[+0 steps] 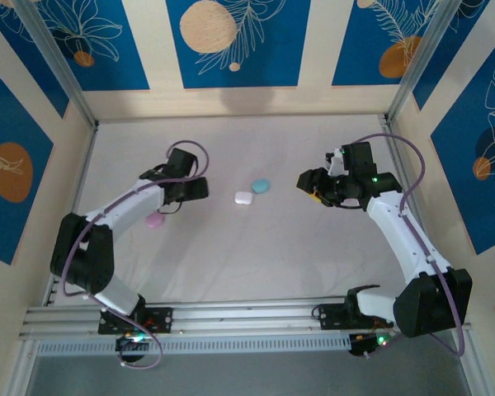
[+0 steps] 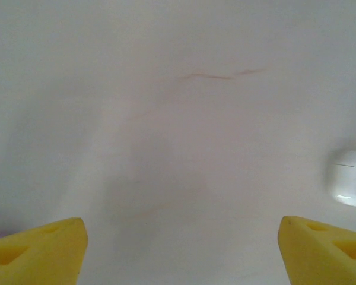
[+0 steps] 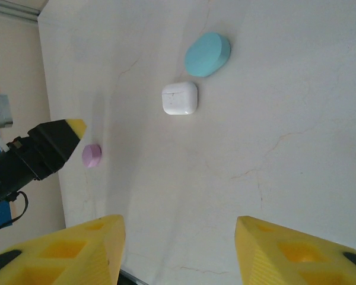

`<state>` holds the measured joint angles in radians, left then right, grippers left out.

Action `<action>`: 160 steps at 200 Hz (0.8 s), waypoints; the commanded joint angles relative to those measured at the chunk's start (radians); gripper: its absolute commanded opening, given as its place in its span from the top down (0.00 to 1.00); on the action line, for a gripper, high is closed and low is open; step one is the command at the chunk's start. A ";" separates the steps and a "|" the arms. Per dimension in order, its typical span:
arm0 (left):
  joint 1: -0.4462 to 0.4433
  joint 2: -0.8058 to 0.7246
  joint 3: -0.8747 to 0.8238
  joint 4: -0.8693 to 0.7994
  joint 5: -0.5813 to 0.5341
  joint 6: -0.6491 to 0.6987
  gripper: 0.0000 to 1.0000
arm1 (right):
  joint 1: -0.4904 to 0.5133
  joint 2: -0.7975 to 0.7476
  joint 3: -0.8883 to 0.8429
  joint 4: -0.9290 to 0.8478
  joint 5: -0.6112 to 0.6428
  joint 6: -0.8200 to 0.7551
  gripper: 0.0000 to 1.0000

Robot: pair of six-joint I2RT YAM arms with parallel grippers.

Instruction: Insert wireless bluetooth earbuds into charging case

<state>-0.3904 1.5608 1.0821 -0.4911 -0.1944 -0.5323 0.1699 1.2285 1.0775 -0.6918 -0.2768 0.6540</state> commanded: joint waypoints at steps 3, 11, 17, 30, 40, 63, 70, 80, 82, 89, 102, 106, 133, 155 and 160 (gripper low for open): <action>0.078 -0.026 -0.061 -0.128 -0.135 -0.049 0.17 | 0.000 0.010 0.013 0.012 -0.045 -0.023 0.47; 0.100 -0.031 -0.073 -0.146 -0.162 -0.070 0.10 | -0.001 0.011 0.012 0.013 -0.046 -0.023 0.47; 0.121 -0.033 -0.082 -0.160 -0.165 -0.089 0.08 | 0.000 0.011 0.013 0.014 -0.047 -0.022 0.47; 0.157 -0.035 -0.104 -0.156 -0.146 -0.087 0.07 | 0.002 0.011 0.009 0.016 -0.048 -0.021 0.47; 0.172 -0.035 -0.113 -0.153 -0.140 -0.076 0.07 | 0.002 0.011 0.007 0.016 -0.048 -0.022 0.47; 0.209 -0.032 -0.138 -0.139 -0.103 -0.102 0.04 | 0.002 0.010 0.004 0.015 -0.049 -0.021 0.47; 0.219 -0.028 -0.145 -0.133 -0.089 -0.119 0.03 | 0.002 0.011 0.004 0.015 -0.050 -0.020 0.47; 0.223 -0.019 -0.148 -0.119 -0.071 -0.131 0.03 | 0.002 0.013 0.004 0.017 -0.050 -0.021 0.47; 0.224 -0.017 -0.147 -0.117 -0.067 -0.132 0.03 | 0.003 0.014 0.004 0.016 -0.050 -0.021 0.47; 0.224 -0.010 -0.146 -0.107 -0.051 -0.138 0.03 | 0.001 0.015 0.004 0.017 -0.051 -0.021 0.47; 0.225 0.004 -0.148 -0.088 -0.029 -0.158 0.03 | 0.002 0.018 0.006 0.017 -0.056 -0.019 0.47; 0.225 0.009 -0.148 -0.085 -0.031 -0.164 0.03 | 0.002 0.019 0.006 0.017 -0.058 -0.019 0.47; 0.228 0.044 -0.139 -0.100 -0.060 -0.214 0.07 | 0.003 0.016 0.006 0.011 -0.059 -0.018 0.47; 0.234 0.051 -0.154 -0.080 -0.067 -0.240 0.08 | 0.003 0.009 0.001 0.010 -0.056 -0.017 0.47; 0.235 0.053 -0.157 -0.076 -0.067 -0.243 0.08 | 0.003 0.009 0.001 0.007 -0.053 -0.017 0.47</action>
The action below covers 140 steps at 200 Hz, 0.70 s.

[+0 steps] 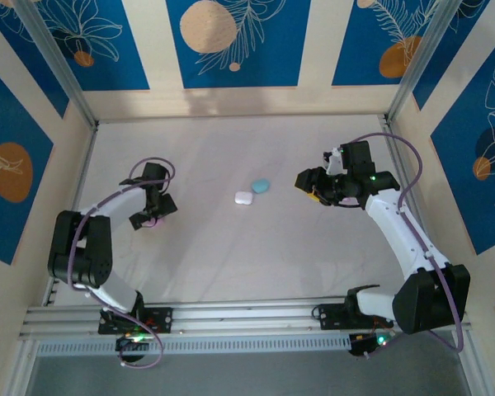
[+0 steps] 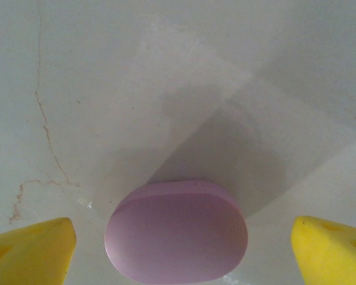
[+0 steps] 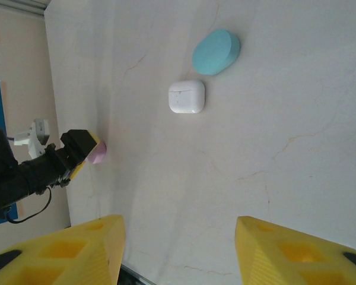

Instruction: Insert wireless bluetooth earbuds into charging case

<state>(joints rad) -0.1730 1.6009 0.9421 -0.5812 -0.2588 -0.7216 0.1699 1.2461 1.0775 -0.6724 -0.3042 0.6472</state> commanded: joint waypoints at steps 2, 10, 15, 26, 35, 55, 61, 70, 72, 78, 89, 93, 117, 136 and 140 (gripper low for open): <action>0.017 0.013 -0.018 0.017 -0.002 -0.054 0.08 | 0.003 -0.009 0.001 -0.013 -0.026 -0.010 0.47; 0.018 0.014 -0.020 0.027 0.001 -0.053 0.09 | 0.003 -0.010 0.001 -0.015 -0.026 -0.012 0.47; 0.018 0.017 -0.021 0.033 0.001 -0.053 0.09 | 0.003 -0.010 -0.001 -0.016 -0.025 -0.013 0.47; 0.018 0.020 -0.023 0.044 0.004 -0.051 0.12 | 0.003 -0.010 -0.002 -0.015 -0.026 -0.012 0.47; 0.018 0.026 -0.025 0.053 0.003 -0.049 0.16 | 0.003 -0.008 -0.002 -0.015 -0.027 -0.012 0.47; 0.018 0.030 -0.035 0.072 -0.003 -0.045 0.22 | 0.003 -0.007 0.001 -0.016 -0.030 -0.012 0.47; 0.019 0.028 -0.039 0.080 -0.001 -0.044 0.23 | 0.003 -0.007 0.001 -0.016 -0.030 -0.012 0.47; 0.019 0.029 -0.045 0.089 -0.002 -0.045 0.23 | 0.003 -0.007 0.001 -0.016 -0.030 -0.011 0.47; 0.019 0.030 -0.045 0.090 -0.002 -0.045 0.23 | 0.003 -0.007 0.001 -0.015 -0.030 -0.011 0.47; 0.018 0.033 -0.044 0.090 -0.002 -0.046 0.23 | 0.004 -0.007 0.002 -0.016 -0.029 -0.013 0.47; 0.019 0.042 -0.043 0.090 0.001 -0.046 0.23 | 0.003 -0.007 0.002 -0.016 -0.030 -0.014 0.47; 0.019 0.044 -0.043 0.090 0.002 -0.046 0.23 | 0.003 -0.007 0.002 -0.016 -0.029 -0.013 0.47; 0.019 0.045 -0.056 0.107 0.016 -0.046 0.33 | 0.003 -0.007 0.001 -0.019 -0.029 -0.014 0.47; 0.018 0.035 -0.066 0.131 0.040 -0.028 0.41 | 0.003 -0.008 -0.002 -0.018 -0.029 -0.013 0.47; 0.017 0.032 -0.066 0.133 0.047 -0.022 0.42 | 0.003 -0.009 -0.003 -0.018 -0.028 -0.014 0.47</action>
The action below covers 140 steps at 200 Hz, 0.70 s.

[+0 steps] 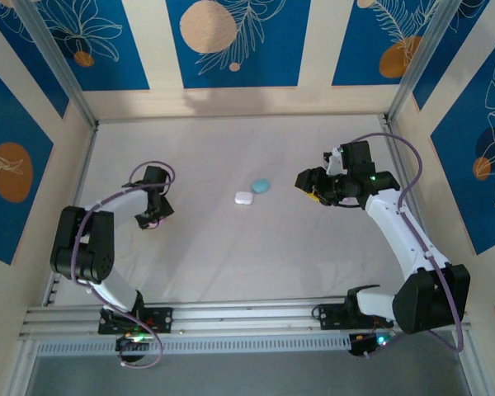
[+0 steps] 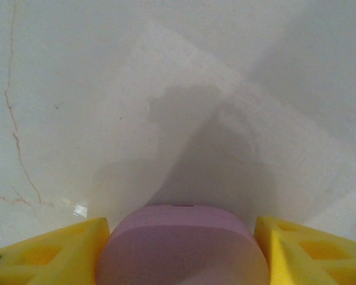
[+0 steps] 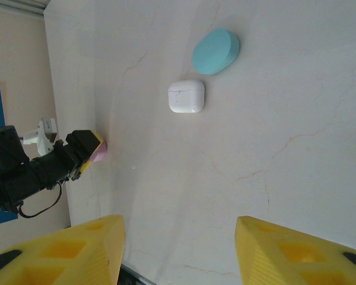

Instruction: Insert wireless bluetooth earbuds into charging case

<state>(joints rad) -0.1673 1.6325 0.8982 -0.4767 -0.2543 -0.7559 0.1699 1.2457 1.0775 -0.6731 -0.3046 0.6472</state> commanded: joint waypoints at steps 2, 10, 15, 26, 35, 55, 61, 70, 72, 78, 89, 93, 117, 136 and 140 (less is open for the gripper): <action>0.011 0.000 -0.022 0.029 0.046 0.014 0.42 | 0.003 -0.008 -0.004 -0.017 -0.028 -0.014 0.47; 0.007 -0.008 -0.021 0.028 0.064 0.024 0.43 | 0.003 -0.007 -0.004 -0.017 -0.027 -0.014 0.47; 0.003 -0.013 -0.020 0.026 0.075 0.026 0.43 | 0.003 -0.008 -0.004 -0.017 -0.026 -0.015 0.47; -0.014 -0.025 -0.017 0.026 0.102 0.035 0.44 | 0.003 -0.006 -0.005 -0.016 -0.021 -0.017 0.47; -0.041 -0.035 -0.008 0.017 0.111 0.039 0.43 | 0.001 -0.003 -0.005 -0.016 -0.018 -0.022 0.47; -0.143 -0.040 0.042 -0.030 0.119 0.051 0.43 | 0.001 0.006 -0.001 -0.026 -0.005 -0.039 0.47; -0.183 -0.037 0.056 -0.037 0.119 0.058 0.43 | 0.001 0.008 0.000 -0.029 0.001 -0.044 0.47; -0.248 -0.030 0.080 -0.043 0.114 0.065 0.44 | 0.000 0.013 0.000 -0.032 0.008 -0.056 0.47; -0.264 -0.028 0.084 -0.044 0.114 0.067 0.44 | 0.001 0.014 0.000 -0.032 0.008 -0.058 0.47; -0.311 -0.019 0.098 -0.040 0.118 0.069 0.44 | -0.002 0.017 -0.001 -0.032 0.007 -0.068 0.47; -0.389 0.006 0.129 -0.039 0.135 0.077 0.45 | -0.003 0.020 -0.001 -0.036 0.010 -0.083 0.47; -0.414 0.018 0.145 -0.043 0.141 0.078 0.45 | -0.003 0.020 -0.002 -0.037 0.015 -0.088 0.47; -0.551 0.091 0.235 -0.053 0.149 0.093 0.45 | -0.012 0.014 -0.010 -0.045 0.046 -0.110 0.47; -0.620 0.156 0.301 -0.051 0.163 0.113 0.44 | -0.018 0.004 -0.023 -0.039 0.062 -0.114 0.47; -0.629 0.171 0.312 -0.051 0.170 0.112 0.44 | -0.019 0.002 -0.027 -0.036 0.065 -0.113 0.47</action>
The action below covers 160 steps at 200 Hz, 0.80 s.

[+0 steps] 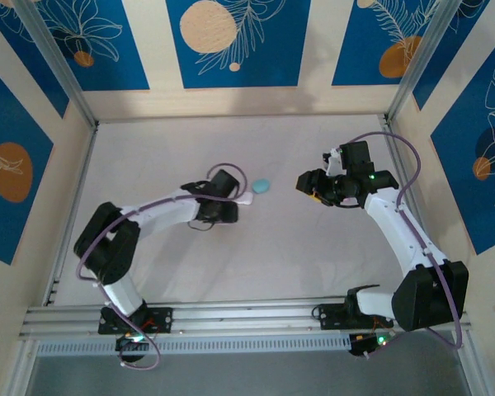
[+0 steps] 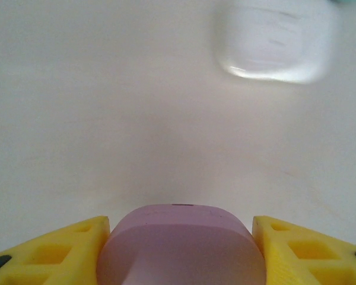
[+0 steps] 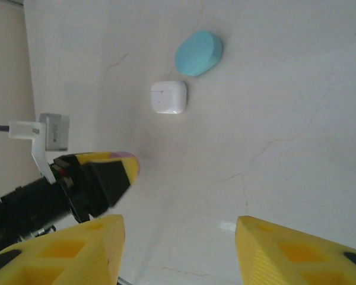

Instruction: Insert wireless bluetooth earbuds into charging case

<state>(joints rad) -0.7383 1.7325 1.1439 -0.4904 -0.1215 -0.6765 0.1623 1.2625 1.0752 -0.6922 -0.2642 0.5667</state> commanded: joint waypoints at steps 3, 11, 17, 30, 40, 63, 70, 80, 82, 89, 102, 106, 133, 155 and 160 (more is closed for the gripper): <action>-0.066 0.080 0.073 -0.037 0.042 0.031 0.44 | -0.014 -0.016 -0.027 -0.017 0.026 -0.033 0.47; -0.082 0.105 0.090 -0.037 0.054 0.030 0.44 | -0.017 -0.022 -0.034 -0.013 0.028 -0.030 0.47; -0.093 0.119 0.100 -0.039 0.056 0.030 0.44 | -0.020 -0.026 -0.039 -0.012 0.032 -0.029 0.47; -0.110 0.145 0.123 -0.058 0.049 0.031 0.44 | -0.027 -0.036 -0.047 -0.012 0.034 -0.028 0.47; -0.116 0.160 0.135 -0.071 0.049 0.031 0.44 | -0.030 -0.044 -0.056 -0.011 0.044 -0.028 0.47; -0.118 0.178 0.133 -0.068 0.061 0.029 0.43 | -0.042 -0.065 -0.091 0.019 0.060 -0.024 0.47; -0.118 0.182 0.132 -0.068 0.065 0.029 0.42 | -0.045 -0.069 -0.108 0.037 0.060 -0.028 0.47; -0.118 0.183 0.128 -0.063 0.071 0.032 0.41 | -0.046 -0.071 -0.128 0.060 0.059 -0.035 0.47; -0.118 0.182 0.128 -0.062 0.072 0.033 0.40 | -0.047 -0.071 -0.131 0.064 0.059 -0.038 0.47; -0.117 0.181 0.128 -0.059 0.074 0.037 0.38 | -0.045 -0.071 -0.144 0.082 0.053 -0.044 0.47; -0.117 0.172 0.129 -0.060 0.068 0.044 0.33 | -0.045 -0.071 -0.168 0.115 0.043 -0.047 0.47; -0.117 0.169 0.129 -0.063 0.064 0.044 0.31 | -0.044 -0.071 -0.176 0.129 0.039 -0.050 0.47; -0.104 0.116 0.117 -0.054 0.059 0.042 0.20 | -0.017 -0.066 -0.219 0.225 0.010 -0.090 0.47; -0.081 0.022 0.081 -0.017 0.045 0.029 0.17 | 0.044 -0.050 -0.243 0.299 0.026 -0.172 0.47; -0.074 -0.005 0.069 -0.008 0.035 0.025 0.17 | 0.063 -0.043 -0.245 0.312 0.032 -0.198 0.47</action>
<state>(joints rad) -0.8425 1.8622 1.2442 -0.5140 -0.0700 -0.6449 0.1627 1.2079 0.8524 -0.4953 -0.2169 0.4862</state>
